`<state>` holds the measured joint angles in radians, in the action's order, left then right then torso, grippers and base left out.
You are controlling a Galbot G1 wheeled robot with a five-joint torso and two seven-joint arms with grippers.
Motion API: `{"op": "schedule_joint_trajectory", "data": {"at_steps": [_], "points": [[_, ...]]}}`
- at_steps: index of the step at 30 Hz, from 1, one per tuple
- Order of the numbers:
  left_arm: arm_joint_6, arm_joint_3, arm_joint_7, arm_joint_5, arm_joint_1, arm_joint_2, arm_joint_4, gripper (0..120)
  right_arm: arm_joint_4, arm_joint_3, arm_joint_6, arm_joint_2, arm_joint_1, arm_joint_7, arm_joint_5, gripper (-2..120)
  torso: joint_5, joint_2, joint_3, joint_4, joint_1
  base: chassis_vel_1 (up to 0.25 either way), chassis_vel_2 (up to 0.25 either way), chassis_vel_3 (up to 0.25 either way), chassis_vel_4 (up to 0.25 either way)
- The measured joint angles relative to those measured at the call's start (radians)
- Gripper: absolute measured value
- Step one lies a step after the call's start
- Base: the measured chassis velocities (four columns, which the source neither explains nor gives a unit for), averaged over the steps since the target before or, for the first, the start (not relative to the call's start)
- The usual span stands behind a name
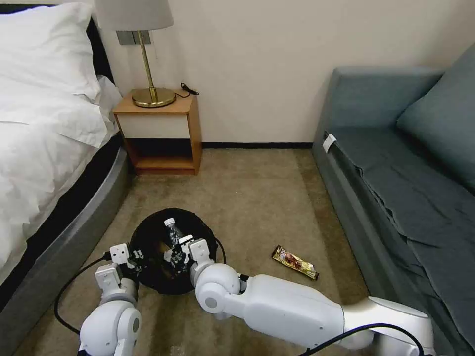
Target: Pick up the trash bin, then pick up the garbage on the floor and place it into the trash bin.
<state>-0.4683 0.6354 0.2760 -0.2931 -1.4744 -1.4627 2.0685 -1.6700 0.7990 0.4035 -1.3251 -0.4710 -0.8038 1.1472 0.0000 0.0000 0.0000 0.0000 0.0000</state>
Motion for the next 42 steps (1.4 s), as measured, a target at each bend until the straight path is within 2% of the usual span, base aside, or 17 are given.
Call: {"op": "schedule_joint_trajectory", "data": {"at_steps": [3,5,7,10,14,16,22,27,31,32,34,37,38,41,42], "points": [[0.001,-0.001,0.0,0.0,0.0,0.0,-0.001,3,-0.013,-0.008,-0.003,0.007,-0.004,0.008,-0.01,75,0.0001,0.0,0.0,0.0,0.0,0.0,0.0,0.0,0.0],[0.001,-0.002,0.0,0.0,0.0,0.001,-0.002,3,-0.034,-0.028,-0.017,0.02,-0.013,0.034,-0.042,86,0.0,0.0,0.0,0.0,0.0,0.0,0.0,0.0,0.0],[0.001,-0.001,-0.001,0.0,0.0,0.001,-0.002,3,-0.041,-0.036,-0.025,0.024,-0.017,0.044,-0.055,90,0.0001,0.0,0.0,0.0001,0.0,0.0,0.0,0.0,0.0],[0.001,0.005,-0.001,-0.003,0.001,0.007,-0.005,3,-0.079,-0.091,-0.086,0.051,-0.045,0.116,-0.14,99,0.0001,0.0,0.0,0.0001,0.0,0.0,0.0,0.0,0.0],[0.001,0.009,-0.003,-0.006,0.001,0.01,-0.006,3,-0.109,-0.14,-0.128,0.07,-0.066,0.162,-0.184,100,0.0001,0.0,0.0,0.0001,0.0,0.0,0.0,0.0,0.0],[0.002,0.012,-0.007,-0.008,0.002,0.011,-0.01,3,-0.132,-0.204,-0.186,0.094,-0.112,0.23,-0.268,100,0.0002,0.0,0.0,0.0,0.0,0.0,0.0,0.0,0.0],[0.009,0.005,-0.01,-0.008,0.006,0.008,-0.021,3,-0.156,-0.248,-0.237,0.105,-0.193,0.264,-0.345,100,0.0002,0.0,0.0,0.0001,0.0,0.0,0.0,0.0,0.0],[0.009,0.002,-0.01,-0.008,0.014,0.008,-0.032,3,-0.222,-0.388,-0.284,0.157,-0.262,0.303,-0.442,100,0.0003,0.0,0.0,0.0003,0.0,0.0,0.0,0.0,0.0],[0.017,0.003,-0.015,-0.007,0.018,0.011,-0.041,3,-0.291,-0.585,-0.41,0.301,-0.379,0.417,-0.59,100,0.0003,0.0,0.0,-0.0006,0.0,0.0,0.0,0.0,0.0],[0.017,0.003,-0.015,-0.007,0.018,0.011,-0.041,3,-0.291,-0.585,-0.41,0.301,-0.379,0.417,-0.59,100,0.0003,0.0,0.0,-0.0006,0.0,0.0,0.0,0.0,0.0],[0.024,0.011,-0.018,-0.007,0.016,0.01,-0.041,3,-0.335,-0.686,-0.467,0.34,-0.454,0.459,-0.636,100,0.0004,0.0,0.0,0.0,0.0,0.0,0.0,0.0,0.0],[0.027,0.019,-0.018,-0.007,0.016,0.008,-0.041,3,-0.408,-0.865,-0.525,0.351,-0.599,0.498,-0.718,100,0.0002,0.0,0.0,0.0001,0.0,0.0,0.0,0.0,0.0],[0.027,0.019,-0.018,-0.007,0.016,0.008,-0.041,3,-0.408,-0.865,-0.525,0.351,-0.599,0.498,-0.718,100,0.0002,0.0,0.0,0.0001,0.0,0.0,0.0,0.0,0.0],[0.033,0.021,-0.019,-0.009,0.016,0.003,-0.039,3,-0.48,-1.001,-0.56,0.308,-0.773,0.499,-0.833,100,0.0,0.0,0.0,-0.0003,0.0,0.0,0.0,0.0,0.0],[0.036,0.022,-0.02,-0.009,0.014,0.001,-0.038,3,-0.502,-1.04,-0.58,0.268,-0.844,0.496,-0.896,100,0.0003,0.0,0.0,-0.0003,0.0,0.0,0.0,0.0,0.0]]}}
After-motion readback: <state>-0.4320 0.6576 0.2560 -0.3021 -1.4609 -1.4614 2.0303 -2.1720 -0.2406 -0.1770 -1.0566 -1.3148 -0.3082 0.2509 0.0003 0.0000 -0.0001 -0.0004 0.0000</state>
